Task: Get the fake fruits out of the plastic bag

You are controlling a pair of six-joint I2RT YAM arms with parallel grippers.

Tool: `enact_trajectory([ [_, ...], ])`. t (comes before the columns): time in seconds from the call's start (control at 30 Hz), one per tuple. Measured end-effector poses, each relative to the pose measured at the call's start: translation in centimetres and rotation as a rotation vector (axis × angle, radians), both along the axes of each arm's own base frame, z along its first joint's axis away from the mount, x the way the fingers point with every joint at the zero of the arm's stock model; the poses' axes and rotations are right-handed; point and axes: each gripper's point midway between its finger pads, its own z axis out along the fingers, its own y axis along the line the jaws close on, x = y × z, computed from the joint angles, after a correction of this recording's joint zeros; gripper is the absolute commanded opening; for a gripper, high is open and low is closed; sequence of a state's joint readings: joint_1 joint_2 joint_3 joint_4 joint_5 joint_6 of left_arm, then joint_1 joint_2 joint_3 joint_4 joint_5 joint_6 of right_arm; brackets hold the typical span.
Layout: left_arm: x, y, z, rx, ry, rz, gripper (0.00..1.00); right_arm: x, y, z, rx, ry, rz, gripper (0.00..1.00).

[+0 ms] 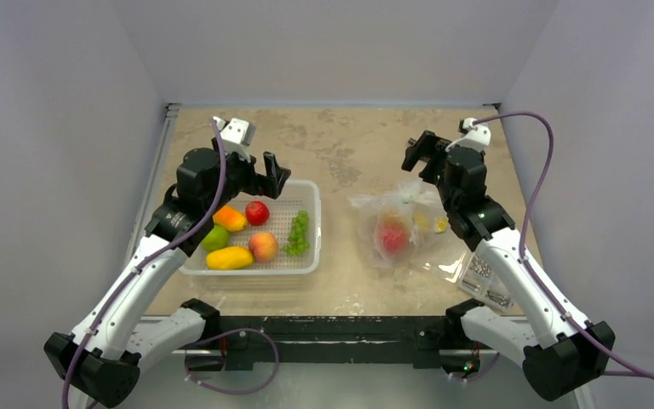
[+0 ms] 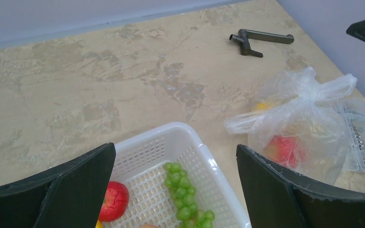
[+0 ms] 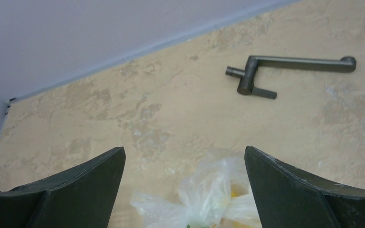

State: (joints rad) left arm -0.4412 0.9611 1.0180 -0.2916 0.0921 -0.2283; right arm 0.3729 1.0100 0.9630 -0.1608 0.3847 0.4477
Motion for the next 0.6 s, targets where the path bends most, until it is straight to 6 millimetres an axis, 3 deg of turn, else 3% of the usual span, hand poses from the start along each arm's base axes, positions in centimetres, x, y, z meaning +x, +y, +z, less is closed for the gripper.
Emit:
enact_trajectory([
  [0.27,0.1,-0.3,-1.3,0.037,0.063,-0.017,0.97,-1.5,0.7,-5.3,0.102,0.169,-0.007,0.98],
  [0.37,0.0,-1.0,-1.6,0.053,0.091,-0.059,0.99,-2.0,1.7,-7.2,0.114,0.226,0.040,0.93],
  [0.6,-2.1,-3.6,-2.8,0.097,0.131,-0.212,0.99,-2.5,4.5,-12.2,0.106,0.393,0.180,0.60],
])
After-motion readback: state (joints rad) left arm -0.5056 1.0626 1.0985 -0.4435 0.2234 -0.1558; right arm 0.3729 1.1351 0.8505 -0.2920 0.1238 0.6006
